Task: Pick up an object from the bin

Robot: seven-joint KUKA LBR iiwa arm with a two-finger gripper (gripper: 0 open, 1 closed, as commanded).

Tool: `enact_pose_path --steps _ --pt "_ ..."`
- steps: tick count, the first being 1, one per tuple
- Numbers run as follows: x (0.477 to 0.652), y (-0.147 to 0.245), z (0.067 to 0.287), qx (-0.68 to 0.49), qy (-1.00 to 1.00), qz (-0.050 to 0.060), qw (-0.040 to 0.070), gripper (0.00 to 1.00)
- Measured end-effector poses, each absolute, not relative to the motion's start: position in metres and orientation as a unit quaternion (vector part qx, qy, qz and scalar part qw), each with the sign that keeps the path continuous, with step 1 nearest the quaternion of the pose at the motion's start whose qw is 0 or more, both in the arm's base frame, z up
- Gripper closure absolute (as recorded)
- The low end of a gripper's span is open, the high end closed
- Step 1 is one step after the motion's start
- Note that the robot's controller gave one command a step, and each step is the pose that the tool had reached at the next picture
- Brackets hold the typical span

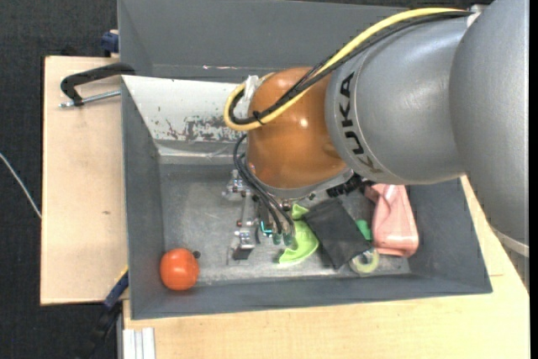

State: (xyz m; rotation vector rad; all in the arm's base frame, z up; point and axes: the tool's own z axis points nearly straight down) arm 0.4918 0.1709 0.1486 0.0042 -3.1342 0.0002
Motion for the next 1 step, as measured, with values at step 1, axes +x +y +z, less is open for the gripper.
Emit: enact_pose_path --steps 1 --pt "0.494 0.1701 0.1528 0.0 -1.0 -0.001 0.0 0.0"
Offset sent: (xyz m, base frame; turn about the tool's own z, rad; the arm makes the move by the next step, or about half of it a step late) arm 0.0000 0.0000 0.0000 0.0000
